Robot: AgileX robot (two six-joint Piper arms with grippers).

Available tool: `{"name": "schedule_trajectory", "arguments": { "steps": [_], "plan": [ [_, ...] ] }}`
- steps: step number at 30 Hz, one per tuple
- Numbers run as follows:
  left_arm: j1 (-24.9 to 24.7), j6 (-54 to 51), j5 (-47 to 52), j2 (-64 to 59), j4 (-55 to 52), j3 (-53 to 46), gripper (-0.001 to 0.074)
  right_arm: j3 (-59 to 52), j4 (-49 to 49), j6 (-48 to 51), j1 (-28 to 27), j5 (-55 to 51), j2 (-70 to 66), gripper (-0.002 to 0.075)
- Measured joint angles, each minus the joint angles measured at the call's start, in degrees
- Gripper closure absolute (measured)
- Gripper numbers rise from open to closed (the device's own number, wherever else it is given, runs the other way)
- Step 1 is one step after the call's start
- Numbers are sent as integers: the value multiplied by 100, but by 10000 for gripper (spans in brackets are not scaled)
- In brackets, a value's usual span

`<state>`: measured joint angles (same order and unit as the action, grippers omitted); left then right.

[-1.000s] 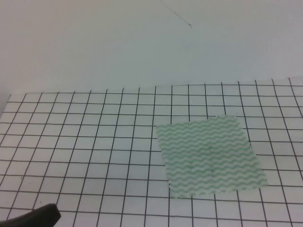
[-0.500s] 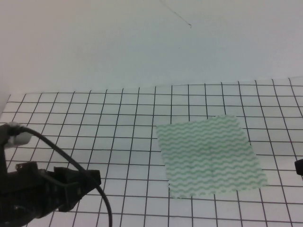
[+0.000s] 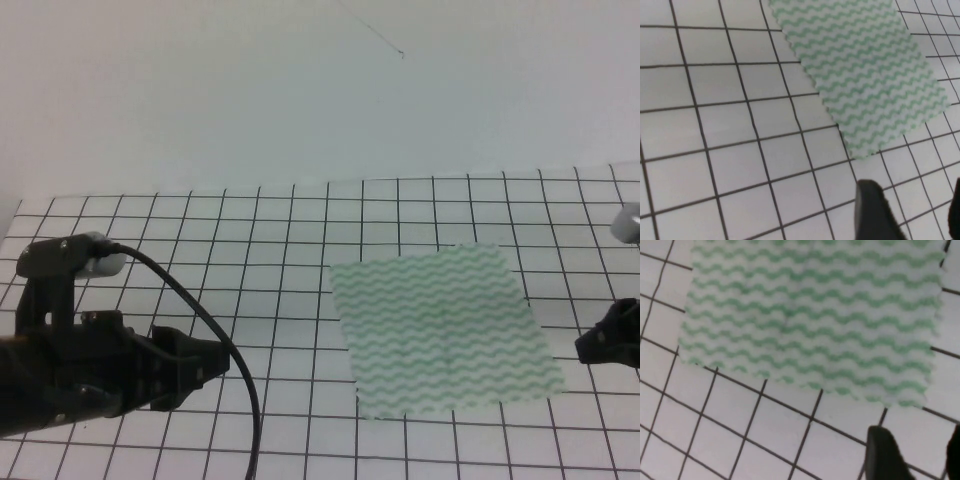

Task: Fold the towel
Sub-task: 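Fold the patterned cloth into a small square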

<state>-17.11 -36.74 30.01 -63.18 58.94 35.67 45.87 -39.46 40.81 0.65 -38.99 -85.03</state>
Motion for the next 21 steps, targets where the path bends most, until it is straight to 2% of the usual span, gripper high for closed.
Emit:
{"name": "schedule_trajectory", "arguments": {
  "steps": [6, 21],
  "plan": [
    [0, -9, -78, -14, 20, 148, 428, 355, 0, -61, 378, 340, -711, 449],
    [0, -22, -30, -14, 20, 191, 428, 870, 166, 24, 400, 500, -1959, 449]
  ]
}}
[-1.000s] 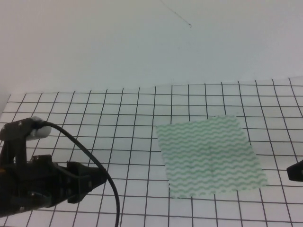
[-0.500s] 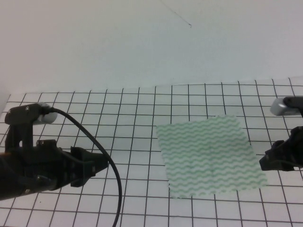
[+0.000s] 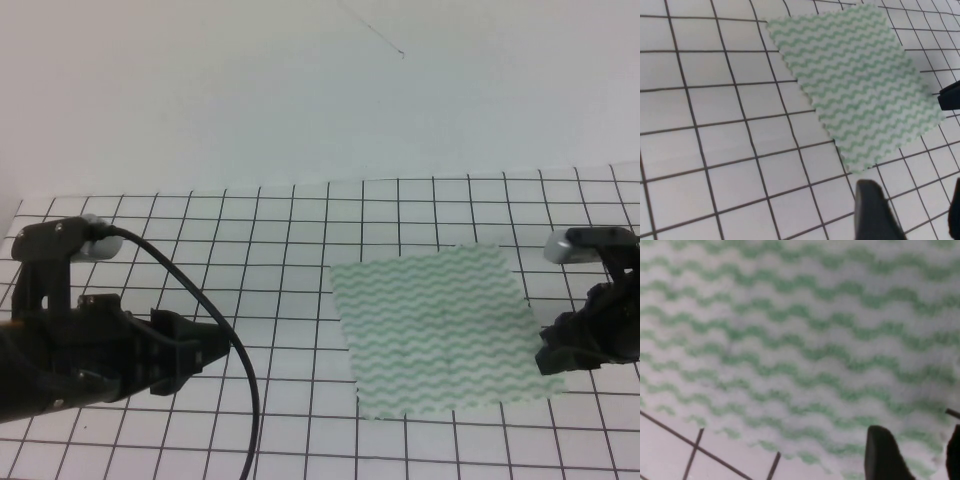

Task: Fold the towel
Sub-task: 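Fold the patterned cloth into a small square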

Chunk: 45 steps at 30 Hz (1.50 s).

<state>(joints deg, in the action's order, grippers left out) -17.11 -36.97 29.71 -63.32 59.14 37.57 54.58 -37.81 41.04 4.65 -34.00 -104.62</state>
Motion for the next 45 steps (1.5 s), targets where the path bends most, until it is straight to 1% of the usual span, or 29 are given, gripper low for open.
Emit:
{"name": "schedule_trajectory", "arguments": {
  "steps": [17, 22, 34, 37, 43, 45],
  "plan": [
    [0, -27, 21, 0, 0, 0, 428, 0, 226, 55, 0, -47, -97, 449],
    [0, -17, 33, 0, 0, 0, 428, 0, 40, 294, 0, -38, -115, 449],
    [0, -4, 191, 0, 0, 0, 428, 25, -265, 303, 0, -49, -265, 453],
    [0, -4, 214, 0, 0, 0, 428, 25, -311, 316, 0, -59, -229, 492],
    [0, -39, 256, 0, 11, 0, 426, 14, -375, 463, 5, -184, 53, 671],
    [0, -39, 256, 0, 18, 0, 425, 14, -375, 489, 5, -184, 93, 701]
  ]
}}
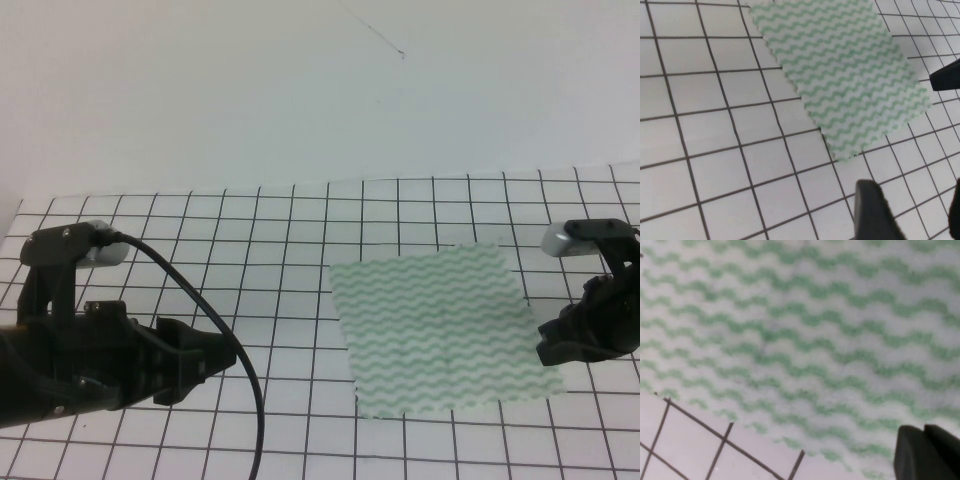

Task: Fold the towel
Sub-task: 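Fold the patterned cloth into a small square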

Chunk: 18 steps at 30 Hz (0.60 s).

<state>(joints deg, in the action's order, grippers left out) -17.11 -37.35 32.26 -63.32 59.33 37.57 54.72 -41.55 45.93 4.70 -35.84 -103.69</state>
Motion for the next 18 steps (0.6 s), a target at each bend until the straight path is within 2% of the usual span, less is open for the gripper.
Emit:
{"name": "schedule_trajectory", "arguments": {
  "steps": [9, 11, 15, 18],
  "plan": [
    [0, 0, 57, 0, 5, 0, 425, 0, 140, 47, 0, -141, 64, 720],
    [0, 0, 57, 0, 5, 0, 425, 0, 283, 47, 0, -178, 88, 689],
    [0, 0, 57, 0, 5, 0, 425, 0, 377, 7, 0, -74, 88, 554],
    [0, 0, 57, 0, 5, 0, 425, 0, 389, 7, 0, 153, 88, 495]
  ]
}}
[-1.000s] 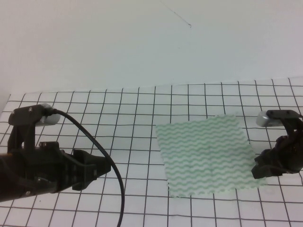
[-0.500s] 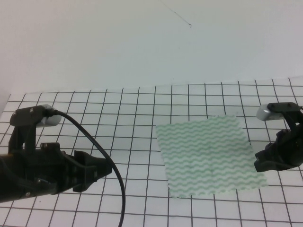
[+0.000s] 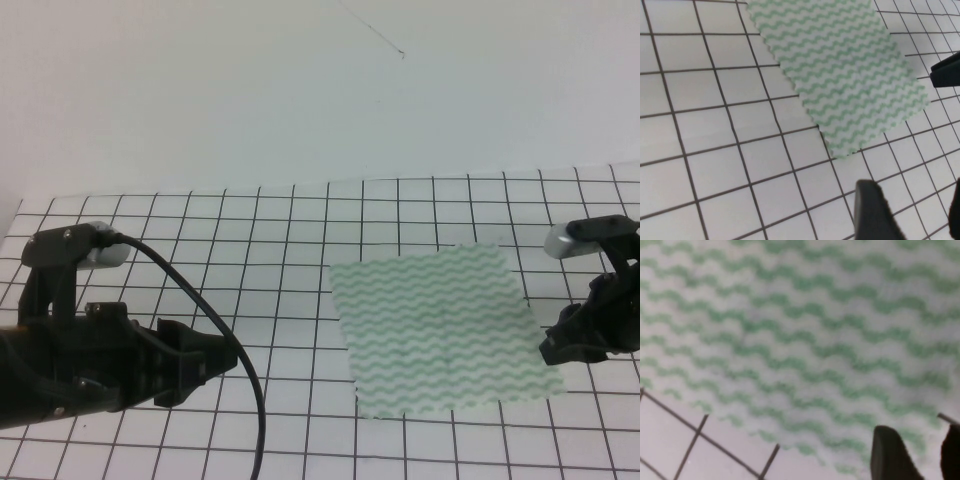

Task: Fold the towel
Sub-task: 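Fold the patterned cloth into a small square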

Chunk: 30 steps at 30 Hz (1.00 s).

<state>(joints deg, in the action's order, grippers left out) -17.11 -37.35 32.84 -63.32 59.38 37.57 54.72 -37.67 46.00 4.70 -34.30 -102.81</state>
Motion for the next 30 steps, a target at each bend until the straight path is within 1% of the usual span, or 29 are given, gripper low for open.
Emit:
{"name": "schedule_trajectory", "arguments": {
  "steps": [5, 8, 16, 25, 30],
  "plan": [
    [0, 0, 4, 0, 0, 0, 425, 0, -3, 20, 0, 119, -157, 473],
    [0, 0, 4, 0, 0, 0, 425, 0, -93, 67, 0, 119, -365, 472],
    [0, -16, 4, 0, 0, 0, 425, 0, -426, 284, 0, -87, -403, 476],
    [0, -25, 27, 0, 0, 0, 425, 0, -480, 401, 0, -239, -393, 573],
    [0, -25, 67, 0, 0, 0, 425, 0, -504, 425, 0, -180, -393, 690]
  ]
}}
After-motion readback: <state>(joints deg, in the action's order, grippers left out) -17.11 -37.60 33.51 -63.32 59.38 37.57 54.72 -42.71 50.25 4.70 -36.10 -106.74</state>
